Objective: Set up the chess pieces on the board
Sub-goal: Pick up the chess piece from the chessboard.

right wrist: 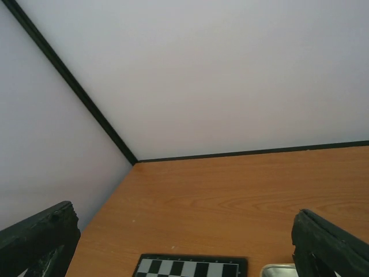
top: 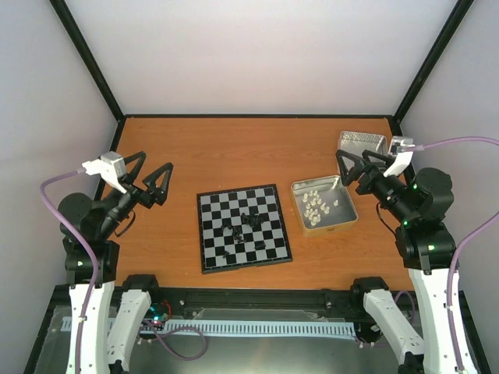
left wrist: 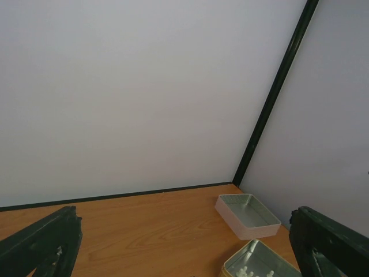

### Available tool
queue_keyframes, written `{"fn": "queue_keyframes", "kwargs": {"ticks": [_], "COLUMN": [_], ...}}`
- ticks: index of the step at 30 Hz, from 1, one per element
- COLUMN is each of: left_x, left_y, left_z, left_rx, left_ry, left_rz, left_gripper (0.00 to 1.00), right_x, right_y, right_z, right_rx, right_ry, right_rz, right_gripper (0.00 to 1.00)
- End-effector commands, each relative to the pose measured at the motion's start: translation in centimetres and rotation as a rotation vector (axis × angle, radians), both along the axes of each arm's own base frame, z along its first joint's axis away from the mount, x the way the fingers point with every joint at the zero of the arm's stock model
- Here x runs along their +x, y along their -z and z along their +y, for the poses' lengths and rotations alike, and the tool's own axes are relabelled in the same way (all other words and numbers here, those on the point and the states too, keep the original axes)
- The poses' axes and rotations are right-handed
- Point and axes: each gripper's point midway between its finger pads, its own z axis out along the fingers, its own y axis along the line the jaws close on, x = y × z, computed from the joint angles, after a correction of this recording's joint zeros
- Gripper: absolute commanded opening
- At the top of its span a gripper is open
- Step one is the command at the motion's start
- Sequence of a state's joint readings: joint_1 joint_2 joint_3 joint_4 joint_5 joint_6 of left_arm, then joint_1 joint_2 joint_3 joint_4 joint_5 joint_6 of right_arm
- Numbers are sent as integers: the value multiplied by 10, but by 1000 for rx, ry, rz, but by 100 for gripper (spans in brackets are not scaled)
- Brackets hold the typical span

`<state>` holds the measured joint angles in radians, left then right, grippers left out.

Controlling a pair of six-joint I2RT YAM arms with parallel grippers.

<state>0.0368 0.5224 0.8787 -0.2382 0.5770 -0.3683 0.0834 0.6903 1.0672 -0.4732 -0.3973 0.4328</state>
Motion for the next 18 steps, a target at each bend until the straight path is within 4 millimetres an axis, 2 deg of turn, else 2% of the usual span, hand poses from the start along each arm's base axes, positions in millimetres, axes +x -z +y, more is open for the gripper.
{"fn": "queue_keyframes", "kwargs": {"ticks": [1,6,9,13,18], "left_x": [-11,-14,-14,-1,19], "left_y": [-16,-2,16,60,124], "left_z": [-9,-13,-21,-27,-27], "left_rx": [-20,-7,36,3,-117], "left_ry": [64,90,141,192,180], "left_rz": [-59,-57,-38,128,430], "left_gripper": [100,100,100,100,100], "right_x": [-7,-2,-2,9,26], "right_y": [-7,5,12,36,76], "right_z": [9,-2,8,24,35], "right_rx": [57,133,125,105,68], "right_ry": [-69,14,-56,-152,-201], "right_rz": [-14,20,15,103,232], "right_gripper": [100,100,100,100,89]}}
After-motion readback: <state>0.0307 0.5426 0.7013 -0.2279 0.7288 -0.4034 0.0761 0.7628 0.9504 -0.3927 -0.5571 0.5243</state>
